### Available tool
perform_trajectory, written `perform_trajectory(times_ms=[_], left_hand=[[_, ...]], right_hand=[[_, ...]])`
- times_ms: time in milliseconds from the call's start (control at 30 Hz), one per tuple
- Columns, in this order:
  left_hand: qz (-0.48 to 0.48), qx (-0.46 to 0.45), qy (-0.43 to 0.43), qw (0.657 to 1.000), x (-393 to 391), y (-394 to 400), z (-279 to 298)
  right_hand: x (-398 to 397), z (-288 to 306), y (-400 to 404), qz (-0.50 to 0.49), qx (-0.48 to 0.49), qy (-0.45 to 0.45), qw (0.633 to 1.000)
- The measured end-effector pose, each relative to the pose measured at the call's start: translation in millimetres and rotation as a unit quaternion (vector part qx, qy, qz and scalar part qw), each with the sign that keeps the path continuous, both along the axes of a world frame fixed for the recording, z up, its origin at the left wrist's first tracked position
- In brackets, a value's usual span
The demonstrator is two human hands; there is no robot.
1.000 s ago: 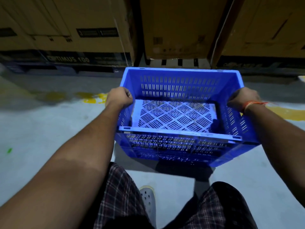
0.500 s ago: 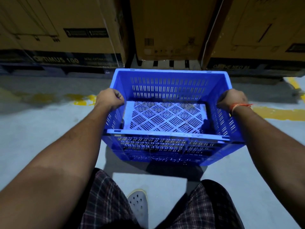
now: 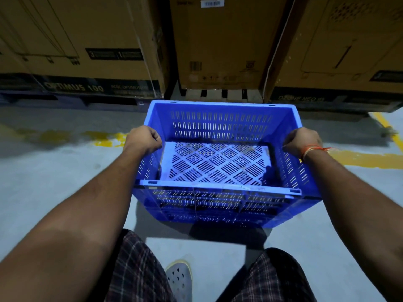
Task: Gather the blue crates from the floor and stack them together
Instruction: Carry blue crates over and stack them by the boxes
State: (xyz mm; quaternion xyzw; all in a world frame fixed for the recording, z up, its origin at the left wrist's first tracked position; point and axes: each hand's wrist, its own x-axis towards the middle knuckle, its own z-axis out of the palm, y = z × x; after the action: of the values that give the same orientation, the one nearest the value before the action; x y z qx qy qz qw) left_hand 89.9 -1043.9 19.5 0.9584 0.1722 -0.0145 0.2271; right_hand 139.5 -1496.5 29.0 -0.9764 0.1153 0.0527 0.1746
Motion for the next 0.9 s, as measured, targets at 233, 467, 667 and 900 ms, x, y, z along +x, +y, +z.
perform_trajectory(times_ms=[233, 467, 667, 900], left_hand=[[0.001, 0.011, 0.003, 1.000, 2, 0, 1], [0.002, 0.014, 0.000, 1.000, 4, 1, -2], [-0.001, 0.019, 0.018, 1.000, 14, 6, -9], [-0.037, 0.074, 0.141, 0.987, -7, -7, 60]], right_hand=[[1, 1, 1, -0.005, -0.011, 0.003, 1.000], [3, 2, -1, 0.016, -0.014, 0.005, 1.000], [13, -9, -10, 0.033, -0.016, -0.004, 0.999], [-33, 48, -3, -0.001, -0.018, 0.040, 0.999]])
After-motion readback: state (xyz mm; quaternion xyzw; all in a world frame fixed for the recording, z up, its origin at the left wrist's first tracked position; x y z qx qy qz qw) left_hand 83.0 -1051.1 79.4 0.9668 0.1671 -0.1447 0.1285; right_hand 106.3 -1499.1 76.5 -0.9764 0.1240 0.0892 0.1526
